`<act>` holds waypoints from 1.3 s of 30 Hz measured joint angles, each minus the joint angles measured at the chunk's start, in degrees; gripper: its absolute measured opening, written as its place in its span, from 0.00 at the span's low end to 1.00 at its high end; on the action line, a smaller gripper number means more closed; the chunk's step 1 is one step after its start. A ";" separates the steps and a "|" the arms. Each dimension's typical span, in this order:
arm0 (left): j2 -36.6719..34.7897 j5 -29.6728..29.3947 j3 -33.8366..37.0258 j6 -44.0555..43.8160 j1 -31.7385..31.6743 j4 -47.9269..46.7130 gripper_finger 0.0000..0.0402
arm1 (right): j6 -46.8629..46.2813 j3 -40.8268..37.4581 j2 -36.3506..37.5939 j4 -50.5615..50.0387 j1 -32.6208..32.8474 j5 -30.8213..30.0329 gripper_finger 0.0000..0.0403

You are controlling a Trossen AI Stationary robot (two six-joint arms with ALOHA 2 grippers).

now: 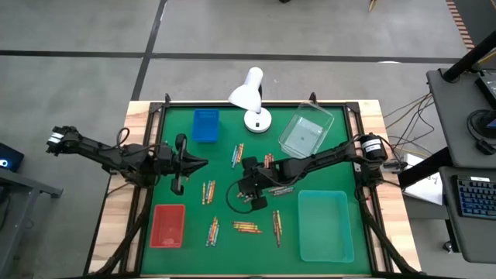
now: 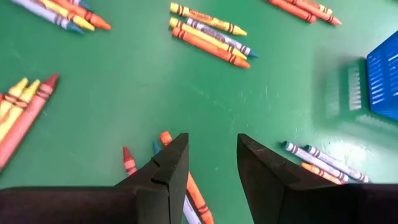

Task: Sort crayons
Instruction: Put the blue crayon into the green bin

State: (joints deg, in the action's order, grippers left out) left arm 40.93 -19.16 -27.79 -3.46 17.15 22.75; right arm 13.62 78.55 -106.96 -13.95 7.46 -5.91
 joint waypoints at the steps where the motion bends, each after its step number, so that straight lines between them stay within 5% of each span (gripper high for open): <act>1: -0.05 0.00 0.00 0.00 0.00 -0.06 0.00 | -0.12 -0.01 -0.17 0.57 0.00 0.03 0.31; 7: -0.37 0.00 0.02 0.00 0.00 0.12 0.00 | 0.49 0.84 -4.26 2.97 0.02 0.39 0.30; 25: -1.11 0.00 -0.31 0.00 0.00 -0.34 0.00 | 0.54 5.91 -5.22 -18.02 0.04 0.34 0.29; 39: -1.28 0.02 -0.28 -0.01 0.00 -0.54 0.00 | 1.75 4.93 -5.36 -13.66 0.04 0.34 0.26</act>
State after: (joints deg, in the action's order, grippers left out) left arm 39.65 -19.14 -28.08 -3.47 17.15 22.22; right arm 15.37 83.48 -112.31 -27.61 7.51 -5.56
